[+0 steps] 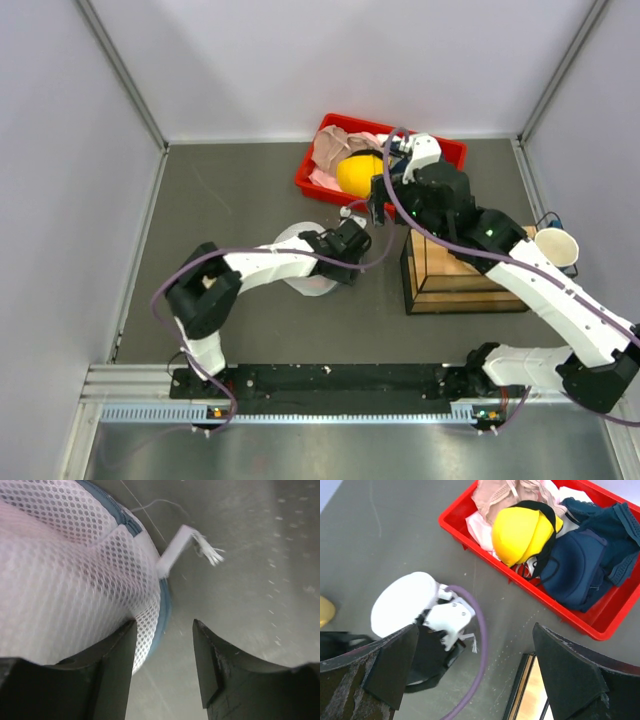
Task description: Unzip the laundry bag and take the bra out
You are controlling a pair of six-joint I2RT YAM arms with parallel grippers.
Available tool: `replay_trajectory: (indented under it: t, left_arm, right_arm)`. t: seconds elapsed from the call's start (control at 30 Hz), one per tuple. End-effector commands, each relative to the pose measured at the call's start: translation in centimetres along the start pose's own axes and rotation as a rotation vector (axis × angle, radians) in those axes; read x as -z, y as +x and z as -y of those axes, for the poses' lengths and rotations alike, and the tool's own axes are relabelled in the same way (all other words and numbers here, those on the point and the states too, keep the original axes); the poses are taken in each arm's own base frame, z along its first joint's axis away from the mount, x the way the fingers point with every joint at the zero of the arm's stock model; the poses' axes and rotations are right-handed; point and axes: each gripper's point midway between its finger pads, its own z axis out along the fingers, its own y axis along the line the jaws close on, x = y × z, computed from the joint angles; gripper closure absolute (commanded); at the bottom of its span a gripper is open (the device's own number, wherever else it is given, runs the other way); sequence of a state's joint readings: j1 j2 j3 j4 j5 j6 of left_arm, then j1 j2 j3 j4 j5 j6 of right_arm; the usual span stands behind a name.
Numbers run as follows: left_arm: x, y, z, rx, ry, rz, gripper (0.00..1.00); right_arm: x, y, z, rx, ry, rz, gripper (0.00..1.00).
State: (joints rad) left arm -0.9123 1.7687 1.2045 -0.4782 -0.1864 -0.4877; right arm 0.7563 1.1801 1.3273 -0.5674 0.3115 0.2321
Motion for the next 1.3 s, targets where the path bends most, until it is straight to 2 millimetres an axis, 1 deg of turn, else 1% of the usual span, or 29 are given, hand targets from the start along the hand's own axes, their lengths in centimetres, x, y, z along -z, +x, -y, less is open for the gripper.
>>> replay_trajectory:
  t: [0.0, 0.03, 0.1, 0.17, 0.2, 0.23, 0.33, 0.37, 0.43, 0.47, 0.5, 0.53, 0.57, 0.63, 0.67, 0.73, 0.77, 0.83, 0.87, 0.9, 0.93, 0.97, 1.0, 1.03, 1.07, 1.1, 1.13, 1.17, 1.27]
  left_arm:
    - [-3.5, 0.4, -1.4, -0.038, -0.113, 0.004, 0.47]
    - [-4.1, 0.6, -1.6, -0.039, -0.123, -0.005, 0.49]
    - [-5.2, 1.1, -1.7, -0.049, -0.140, -0.026, 0.65]
    - [-5.5, 1.2, -1.7, -0.051, -0.145, -0.038, 0.79]
    - [-5.4, 1.0, -2.0, -0.045, -0.154, -0.037, 1.00]
    - [-5.1, 0.7, -2.1, -0.041, -0.154, -0.033, 1.00]
    - [-2.5, -1.0, -2.3, -0.013, -0.114, 0.004, 1.00]
    - [-0.6, -2.4, -2.5, 0.015, -0.079, 0.040, 1.00]
    - [1.6, -3.0, -1.9, 0.039, 0.017, 0.040, 1.00]
    - [3.6, -4.3, -2.4, 0.065, 0.056, 0.079, 1.00]
    - [4.7, -4.5, -2.6, 0.067, 0.082, 0.082, 1.00]
    - [5.8, -4.7, -2.1, 0.072, 0.146, 0.076, 1.00]
    - [7.7, -5.8, -2.5, 0.094, 0.194, 0.108, 1.00]
    - [9.7, -6.1, -2.3, 0.102, 0.275, 0.112, 1.00]
    - [11.2, -6.9, -3.1, 0.124, 0.298, 0.148, 1.00]
    - [12.7, -7.5, -3.7, 0.142, 0.340, 0.173, 1.00]
    - [14.2, -8.1, -4.1, 0.166, 0.392, 0.194, 1.00]
    - [15.4, -8.5, -4.3, 0.190, 0.453, 0.215, 1.00]
    - [16.6, -8.9, -4.4, 0.209, 0.513, 0.232, 1.00]
    - [17.1, -9.0, -4.1, 0.212, 0.555, 0.241, 1.00]
    - [17.0, -8.5, -4.1, 0.224, 0.581, 0.233, 1.00]
    - [17.9, -9.1, -3.7, 0.209, 0.648, 0.266, 1.00]
    - [18.0, -9.0, -3.6, 0.209, 0.677, 0.266, 1.00]
    - [17.6, -8.4, -3.6, 0.215, 0.698, 0.257, 1.00]
    - [18.2, -9.1, -3.8, 0.210, 0.734, 0.293, 1.00]
    - [18.8, -8.7, -3.3, 0.201, 0.787, 0.288, 1.00]
    - [18.7, -8.4, -3.4, 0.204, 0.806, 0.289, 1.00]
    - [19.2, -8.5, -3.6, 0.205, 0.820, 0.308, 1.00]
    - [20.0, -8.6, -3.6, 0.193, 0.858, 0.336, 1.00]
  right_arm:
    - [2.8, -4.9, -1.2, -0.056, -0.081, 0.149, 0.01]
    - [3.1, -5.1, -1.2, -0.064, -0.084, 0.157, 0.01]
    - [3.2, -5.0, -1.1, -0.065, -0.082, 0.157, 0.01]
    - [3.1, -4.7, -1.0, -0.063, -0.075, 0.153, 0.01]
    - [3.0, -4.6, -0.8, -0.060, -0.068, 0.151, 0.01]
    - [3.1, -4.6, -0.7, -0.056, -0.064, 0.151, 0.01]
    - [3.2, -4.7, -0.6, -0.054, -0.062, 0.156, 0.01]
    - [3.2, -4.7, -0.7, -0.053, -0.063, 0.154, 0.01]
    - [3.2, -4.7, -0.6, -0.051, -0.061, 0.153, 0.01]
    - [3.1, -4.6, -0.6, -0.050, -0.059, 0.152, 0.01]
    - [3.1, -4.5, -0.7, -0.048, -0.062, 0.149, 0.01]
    - [2.9, -4.3, -0.5, -0.039, -0.057, 0.144, 0.01]
    - [2.8, -4.2, -0.5, -0.037, -0.053, 0.140, 0.01]
    - [2.6, -4.1, -0.6, -0.030, -0.063, 0.133, 0.01]
    - [2.4, -4.0, -0.2, -0.036, -0.063, 0.127, 0.01]
    - [2.3, -3.8, -1.0, -0.046, -0.139, 0.106, 0.01]
    - [2.2, -3.7, -1.3, -0.048, -0.172, 0.093, 0.01]
    - [1.6, -3.0, -2.4, -0.046, -0.270, 0.051, 0.01]
    - [1.7, -2.4, -3.6, -0.035, -0.345, 0.020, 0.01]
    - [1.6, -2.3, -4.1, -0.022, -0.379, 0.007, 0.01]
    - [0.7, -1.5, -4.8, -0.017, -0.408, -0.029, 0.01]
    - [0.8, -0.9, -6.0, -0.014, -0.482, -0.060, 0.01]
    - [0.4, -0.4, -6.7, -0.004, -0.517, -0.081, 0.01]
    - [-0.6, 0.6, -7.1, 0.003, -0.540, -0.122, 0.01]
    - [-0.9, 1.4, -7.8, 0.015, -0.582, -0.146, 0.01]
    - [-1.6, 2.0, -7.9, 0.037, -0.592, -0.157, 0.01]
    - [-2.1, 2.6, -8.0, 0.047, -0.601, -0.173, 0.01]
    - [-3.0, 3.2, -8.0, 0.050, -0.600, -0.191, 0.01]
    - [-4.1, 4.0, -8.8, 0.060, -0.641, -0.212, 0.01]
